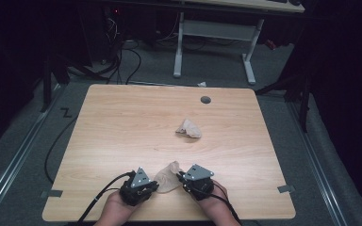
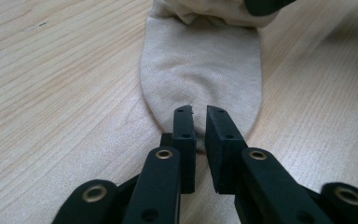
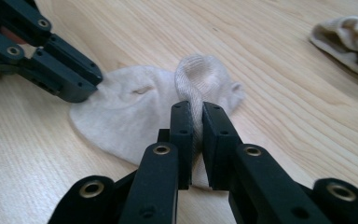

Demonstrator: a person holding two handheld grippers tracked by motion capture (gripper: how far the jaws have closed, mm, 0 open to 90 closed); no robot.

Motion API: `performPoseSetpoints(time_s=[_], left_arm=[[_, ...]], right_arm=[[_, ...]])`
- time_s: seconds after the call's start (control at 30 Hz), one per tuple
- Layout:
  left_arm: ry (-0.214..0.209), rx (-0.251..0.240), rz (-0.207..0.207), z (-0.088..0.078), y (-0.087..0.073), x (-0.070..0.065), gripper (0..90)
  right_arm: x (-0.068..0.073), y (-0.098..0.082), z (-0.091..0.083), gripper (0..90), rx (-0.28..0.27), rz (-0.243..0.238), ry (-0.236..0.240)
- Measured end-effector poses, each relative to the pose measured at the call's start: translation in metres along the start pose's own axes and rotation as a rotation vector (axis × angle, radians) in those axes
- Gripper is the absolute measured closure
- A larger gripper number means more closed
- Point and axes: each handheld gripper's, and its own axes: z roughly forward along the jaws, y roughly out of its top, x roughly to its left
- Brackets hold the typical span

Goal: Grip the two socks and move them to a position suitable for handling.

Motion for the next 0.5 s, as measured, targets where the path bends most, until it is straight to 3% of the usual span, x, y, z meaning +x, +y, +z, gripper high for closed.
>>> performPoseSetpoints(time_s=[0.5], left_arm=[[0.002, 0.0, 0.009, 0.0, 0.0, 0.0, 82.1]], right_arm=[[-0.03, -0.018, -0.015, 82.2, -0.003, 0.089, -0.08]])
